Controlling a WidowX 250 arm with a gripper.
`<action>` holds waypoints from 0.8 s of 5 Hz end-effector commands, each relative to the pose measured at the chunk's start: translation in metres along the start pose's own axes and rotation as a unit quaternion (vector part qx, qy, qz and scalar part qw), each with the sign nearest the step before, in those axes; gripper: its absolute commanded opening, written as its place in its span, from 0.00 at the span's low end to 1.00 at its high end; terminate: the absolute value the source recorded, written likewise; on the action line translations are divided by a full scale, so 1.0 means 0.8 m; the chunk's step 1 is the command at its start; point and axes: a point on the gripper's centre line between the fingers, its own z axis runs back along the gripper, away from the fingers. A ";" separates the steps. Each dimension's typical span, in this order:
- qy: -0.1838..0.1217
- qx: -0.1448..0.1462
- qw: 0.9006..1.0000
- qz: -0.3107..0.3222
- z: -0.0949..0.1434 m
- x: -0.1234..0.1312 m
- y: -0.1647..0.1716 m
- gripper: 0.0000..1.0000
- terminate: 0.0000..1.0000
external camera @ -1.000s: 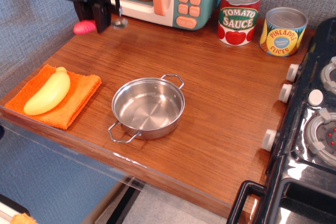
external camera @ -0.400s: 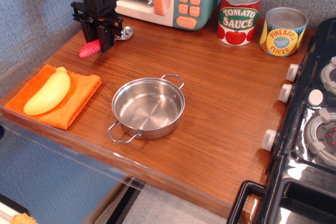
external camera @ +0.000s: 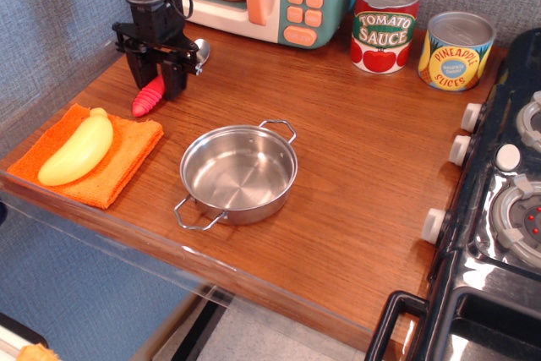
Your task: Move the spoon to the front of the oven.
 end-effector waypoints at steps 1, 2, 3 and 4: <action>-0.153 0.024 0.987 -0.054 0.098 0.008 -0.016 1.00 0.00; -0.190 0.020 0.981 -0.041 0.131 -0.001 -0.049 1.00 0.00; -0.172 0.011 0.984 -0.049 0.133 -0.002 -0.079 1.00 0.00; -0.148 0.006 0.988 -0.039 0.126 -0.005 -0.091 1.00 0.00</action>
